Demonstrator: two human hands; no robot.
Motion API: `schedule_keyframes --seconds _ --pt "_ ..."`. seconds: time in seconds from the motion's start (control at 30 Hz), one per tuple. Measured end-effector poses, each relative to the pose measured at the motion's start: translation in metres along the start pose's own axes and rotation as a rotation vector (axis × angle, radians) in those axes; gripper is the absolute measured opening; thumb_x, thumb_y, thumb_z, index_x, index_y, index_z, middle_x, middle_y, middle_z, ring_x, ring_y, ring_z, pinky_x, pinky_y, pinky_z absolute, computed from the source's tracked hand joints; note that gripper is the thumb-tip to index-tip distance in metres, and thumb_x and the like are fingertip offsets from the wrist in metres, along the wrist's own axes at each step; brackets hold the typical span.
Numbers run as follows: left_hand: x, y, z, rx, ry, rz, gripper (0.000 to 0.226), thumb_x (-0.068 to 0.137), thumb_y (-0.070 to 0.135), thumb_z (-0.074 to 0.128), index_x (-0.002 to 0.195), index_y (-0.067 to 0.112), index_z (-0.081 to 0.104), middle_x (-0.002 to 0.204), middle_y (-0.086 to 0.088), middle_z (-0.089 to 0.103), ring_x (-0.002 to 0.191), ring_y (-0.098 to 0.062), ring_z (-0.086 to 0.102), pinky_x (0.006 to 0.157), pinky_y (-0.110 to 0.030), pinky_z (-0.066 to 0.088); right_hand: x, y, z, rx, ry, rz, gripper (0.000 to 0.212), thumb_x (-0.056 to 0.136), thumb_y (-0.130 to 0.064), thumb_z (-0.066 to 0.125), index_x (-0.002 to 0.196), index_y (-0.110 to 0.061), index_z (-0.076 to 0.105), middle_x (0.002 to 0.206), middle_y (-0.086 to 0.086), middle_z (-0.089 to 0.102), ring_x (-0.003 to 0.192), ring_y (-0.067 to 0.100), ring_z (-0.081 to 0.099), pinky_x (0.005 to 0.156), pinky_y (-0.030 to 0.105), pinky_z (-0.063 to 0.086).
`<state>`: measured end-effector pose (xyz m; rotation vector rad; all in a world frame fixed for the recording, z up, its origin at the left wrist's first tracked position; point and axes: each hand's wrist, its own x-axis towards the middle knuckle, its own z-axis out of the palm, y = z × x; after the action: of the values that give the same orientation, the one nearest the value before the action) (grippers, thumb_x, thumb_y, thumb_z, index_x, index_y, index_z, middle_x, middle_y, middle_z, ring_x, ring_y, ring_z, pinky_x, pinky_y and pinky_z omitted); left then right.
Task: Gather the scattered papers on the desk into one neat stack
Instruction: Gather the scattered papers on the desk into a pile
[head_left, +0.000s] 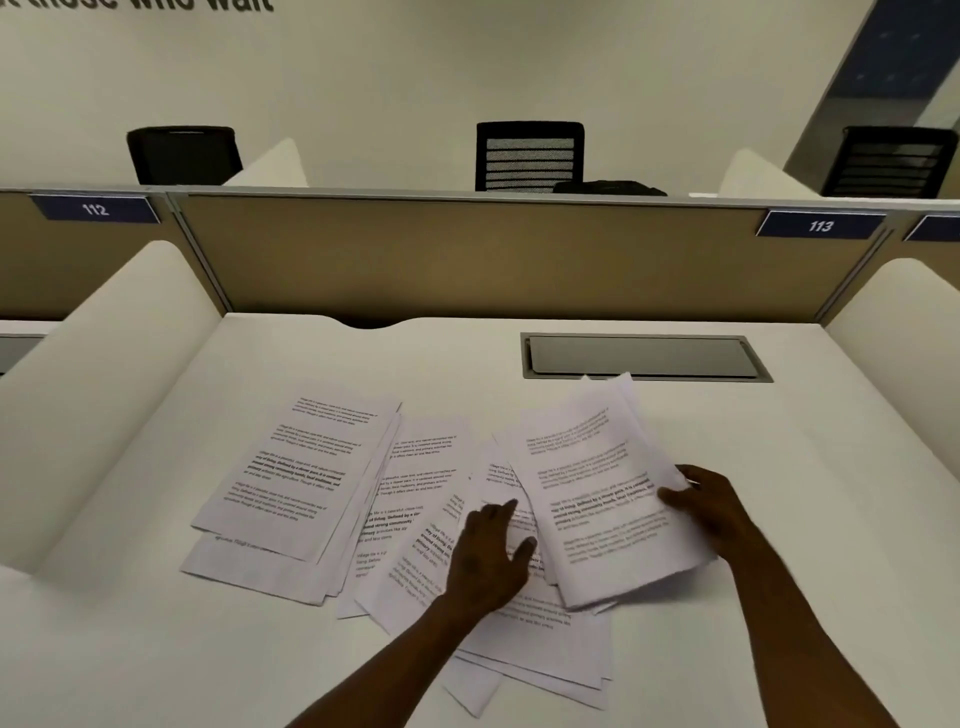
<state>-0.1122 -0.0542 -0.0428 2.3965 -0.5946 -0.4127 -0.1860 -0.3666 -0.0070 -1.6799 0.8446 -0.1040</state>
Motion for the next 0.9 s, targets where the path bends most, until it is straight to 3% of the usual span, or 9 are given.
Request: schedule_keyframes --seconds 0.17,0.27,0.37,0.57,0.7,0.9 --pt "0.005 0.021 0.014 0.138 -0.16 0.036 0.074 0.091 0.051 0.052 0.154 0.021 0.027 0.159 -0.003 0.029 0.147 -0.022 0.024 0.121 -0.035 0.024 0.012 0.016 0.0 -0.575 0.201 0.018 0.057 0.079 -0.024 0.077 0.131 -0.007 0.06 0.136 0.018 0.059 0.125 0.036 0.054 0.108 0.04 0.039" --pt "0.007 0.022 0.014 0.23 -0.218 0.05 0.078 0.089 0.052 0.053 0.154 0.021 0.025 0.159 -0.002 0.026 0.144 -0.025 0.024 0.119 -0.041 0.028 0.01 0.02 0.009 -0.703 0.155 0.045 0.071 0.081 -0.037 0.075 0.14 -0.007 0.049 0.146 0.02 0.047 0.139 0.035 0.04 0.115 0.041 0.031" --pt "0.006 0.02 0.014 0.272 -0.243 0.072 0.08 0.088 0.053 0.054 0.155 0.022 0.023 0.16 -0.002 0.024 0.145 -0.026 0.022 0.118 -0.043 0.029 0.002 0.017 0.015 -0.775 0.152 0.058 0.075 0.082 -0.044 0.072 0.143 -0.009 0.045 0.148 0.018 0.044 0.14 0.035 0.037 0.114 0.042 0.033" --pt "0.004 0.022 0.013 0.284 -0.241 0.082 0.081 0.088 0.053 0.055 0.156 0.024 0.021 0.161 0.0 0.02 0.146 -0.025 0.019 0.117 -0.043 0.03 -0.007 0.002 0.017 -0.699 0.168 0.053 0.076 0.077 -0.038 0.079 0.139 -0.005 0.049 0.143 0.02 0.049 0.134 0.035 0.046 0.108 0.042 0.038" --pt "0.003 0.023 0.014 0.276 -0.236 0.078 0.083 0.088 0.053 0.056 0.156 0.024 0.019 0.161 0.001 0.02 0.146 -0.025 0.018 0.116 -0.045 0.031 -0.01 0.001 0.02 -0.566 0.187 0.096 0.065 0.07 -0.033 0.086 0.123 -0.007 0.06 0.126 0.017 0.063 0.116 0.035 0.059 0.095 0.038 0.047" --pt "0.004 0.023 0.016 0.147 -0.207 0.022 0.087 0.085 0.058 0.057 0.156 0.025 0.02 0.159 0.002 0.024 0.143 -0.023 0.024 0.116 -0.043 0.032 -0.008 0.013 0.025 -0.278 0.187 0.196 0.078 0.058 -0.037 0.09 0.125 -0.01 0.06 0.125 0.013 0.064 0.111 0.034 0.062 0.095 0.044 0.051"
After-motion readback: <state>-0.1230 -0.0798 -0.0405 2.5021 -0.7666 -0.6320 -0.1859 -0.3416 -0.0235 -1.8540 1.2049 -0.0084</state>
